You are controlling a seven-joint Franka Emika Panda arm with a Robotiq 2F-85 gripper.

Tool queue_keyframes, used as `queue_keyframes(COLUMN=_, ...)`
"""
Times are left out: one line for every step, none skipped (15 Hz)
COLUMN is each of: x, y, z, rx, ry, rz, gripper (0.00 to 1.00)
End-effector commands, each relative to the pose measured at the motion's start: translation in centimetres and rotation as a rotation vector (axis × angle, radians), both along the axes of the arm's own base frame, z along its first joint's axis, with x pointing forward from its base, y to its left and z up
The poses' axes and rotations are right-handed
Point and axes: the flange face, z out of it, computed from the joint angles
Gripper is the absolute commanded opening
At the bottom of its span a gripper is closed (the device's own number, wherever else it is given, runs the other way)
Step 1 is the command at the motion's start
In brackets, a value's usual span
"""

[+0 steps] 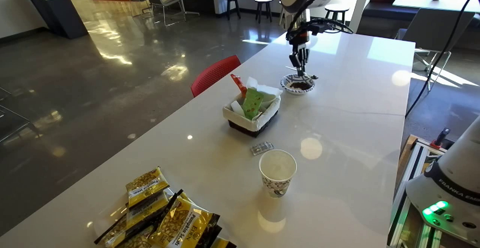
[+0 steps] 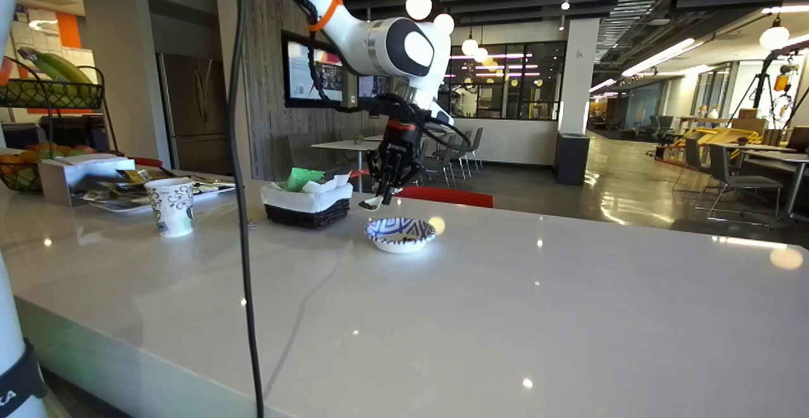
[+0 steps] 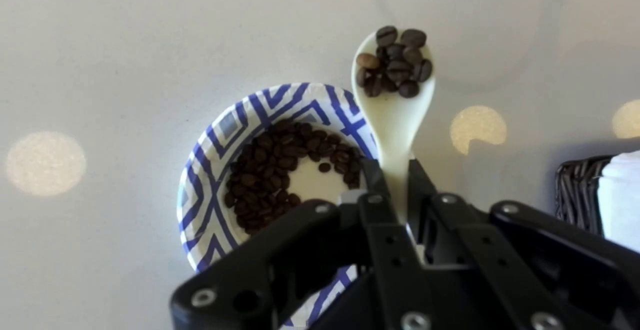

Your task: Use the plastic spoon to put some of the contents of the plate into the paper cup

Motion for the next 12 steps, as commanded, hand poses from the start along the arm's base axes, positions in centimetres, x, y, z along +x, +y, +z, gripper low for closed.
queue_keyframes(x=0.2, y=1.9, z=2.1, rx=-0.07, ry=0.024, rz=-0.075, gripper=0.04)
queue_keyframes(x=0.3, y=2.6, z=2.8, rx=-0.074, ry=0.02, rz=-0.087, gripper=0.04)
queue_keyframes(x=0.4, y=3.4, z=3.5, rx=-0.08, ry=0.016, rz=-0.099, gripper=0.04)
queue_keyframes(x=0.4, y=4.4, z=4.1, rx=-0.085, ry=0.02, rz=-0.105, gripper=0.04)
queue_keyframes(x=0.5, y=5.4, z=4.7, rx=-0.087, ry=0.014, rz=-0.111, gripper=0.04)
queue_keyframes(x=0.6, y=6.7, z=5.4, rx=-0.09, ry=0.013, rz=-0.109, gripper=0.04)
queue_keyframes(x=0.6, y=7.8, z=5.9, rx=-0.096, ry=0.016, rz=-0.108, gripper=0.04)
queue_keyframes(x=0.6, y=9.2, z=6.4, rx=-0.074, ry=0.032, rz=-0.094, gripper=0.04)
queue_keyframes(x=0.6, y=10.5, z=6.7, rx=-0.082, ry=0.042, rz=-0.098, gripper=0.04)
queue_keyframes(x=0.5, y=11.7, z=7.1, rx=-0.081, ry=0.056, rz=-0.098, gripper=0.04)
queue_keyframes(x=0.5, y=13.0, z=7.5, rx=-0.085, ry=0.068, rz=-0.105, gripper=0.04)
queue_keyframes(x=0.5, y=14.2, z=7.8, rx=-0.092, ry=0.079, rz=-0.115, gripper=0.04)
